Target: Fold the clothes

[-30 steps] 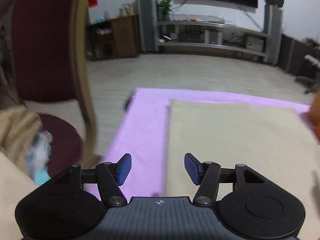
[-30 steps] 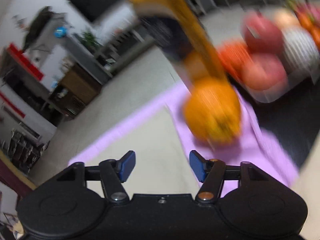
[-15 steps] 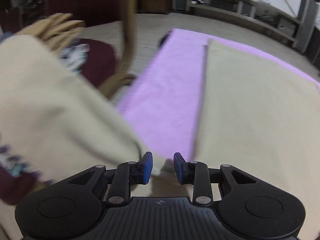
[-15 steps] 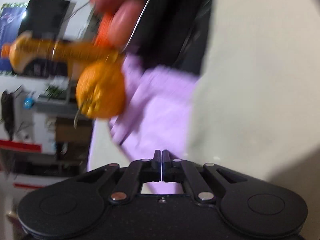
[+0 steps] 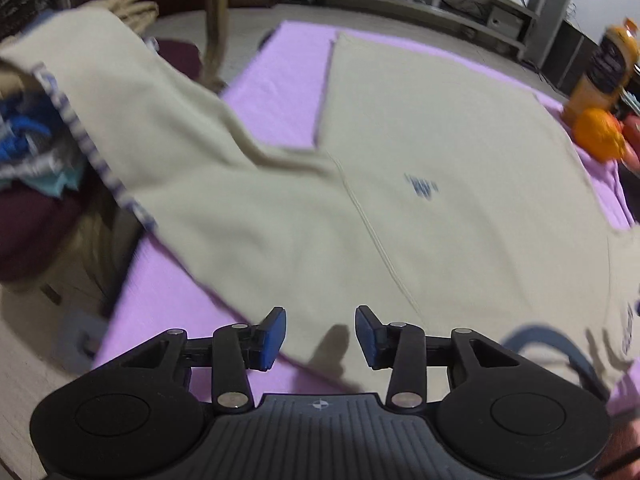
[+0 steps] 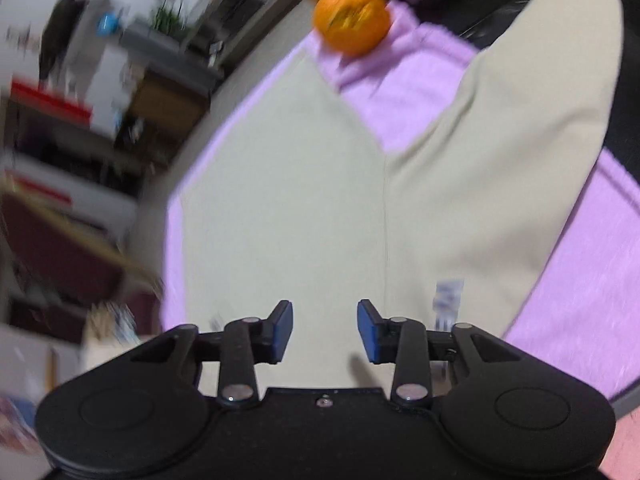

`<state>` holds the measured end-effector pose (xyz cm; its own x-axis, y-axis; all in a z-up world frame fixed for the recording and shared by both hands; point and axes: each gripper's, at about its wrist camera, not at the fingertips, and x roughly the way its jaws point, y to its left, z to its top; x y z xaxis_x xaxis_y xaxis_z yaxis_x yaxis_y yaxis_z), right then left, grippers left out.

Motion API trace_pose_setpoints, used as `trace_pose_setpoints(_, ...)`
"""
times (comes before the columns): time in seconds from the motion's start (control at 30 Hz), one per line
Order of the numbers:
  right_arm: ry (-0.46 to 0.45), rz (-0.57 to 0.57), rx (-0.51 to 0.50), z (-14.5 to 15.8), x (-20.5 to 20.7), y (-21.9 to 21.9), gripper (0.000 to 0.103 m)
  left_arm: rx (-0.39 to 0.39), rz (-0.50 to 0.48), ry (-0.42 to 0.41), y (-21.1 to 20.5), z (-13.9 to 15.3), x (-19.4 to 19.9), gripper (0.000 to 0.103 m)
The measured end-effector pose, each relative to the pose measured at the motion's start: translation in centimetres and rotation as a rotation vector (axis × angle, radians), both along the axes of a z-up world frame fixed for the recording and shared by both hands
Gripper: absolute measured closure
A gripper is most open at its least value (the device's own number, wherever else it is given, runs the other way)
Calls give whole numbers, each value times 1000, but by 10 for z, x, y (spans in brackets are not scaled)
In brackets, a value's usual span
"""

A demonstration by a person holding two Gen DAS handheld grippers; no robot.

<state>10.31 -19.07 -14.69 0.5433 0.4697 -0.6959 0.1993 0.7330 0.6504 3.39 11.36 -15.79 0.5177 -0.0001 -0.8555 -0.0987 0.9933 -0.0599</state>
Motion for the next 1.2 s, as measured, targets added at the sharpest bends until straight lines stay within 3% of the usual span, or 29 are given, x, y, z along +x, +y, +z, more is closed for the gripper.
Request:
trace_pose_setpoints(0.03,-7,48,-35,-3,-7,16,82,19,-17,2,-8,-4,-3,64)
trace_pose_setpoints(0.17,-13,196,-151,-14,-28,69,82,100,-92,-47,-39,-8,-8,63)
trace_pose_setpoints(0.23,-31,234,-190,-14,-33,81,82,140,-123,-86,-51,-8,-6,63)
trace_pose_setpoints(0.3,-54,293,-299,-18,-36,88,80,183,-172,-73,-59,-18,-5,62)
trace_pose_setpoints(0.33,-64,323,-356,-21,-37,91,85,215,-191,-70,-61,-19,-9,59)
trace_pose_setpoints(0.4,-56,329,-370,-20,-46,84,88,274,-228,-62,-64,-21,-18,59)
trace_pose_setpoints(0.47,-30,303,-350,-20,-54,71,88,271,-235,-33,-57,-19,-26,59)
trace_pose_setpoints(0.57,-8,248,-299,-16,-63,53,85,201,-186,-21,-37,-11,-35,59)
trace_pose_setpoints(0.7,-36,133,-213,-3,-68,27,83,145,-146,-32,-38,-9,-5,60)
trace_pose_setpoints(0.87,-48,-8,26,9,-39,3,83,75,-95,-46,-39,-6,31,61)
trace_pose_setpoints(0.93,-55,8,92,11,-17,12,83,47,-75,-51,-40,-4,46,61)
trace_pose_setpoints(1.03,-46,76,115,2,22,41,83,5,-45,-59,-41,-2,68,61)
trace_pose_setpoints(1.1,-17,120,140,-14,49,66,83,-18,-26,-64,-41,-2,82,67)
trace_pose_setpoints(1.13,2,139,164,-24,63,78,83,0,-25,-64,-44,-7,88,71)
trace_pose_setpoints(1.2,24,162,215,-44,84,98,83,35,-21,-64,-49,-17,98,70)
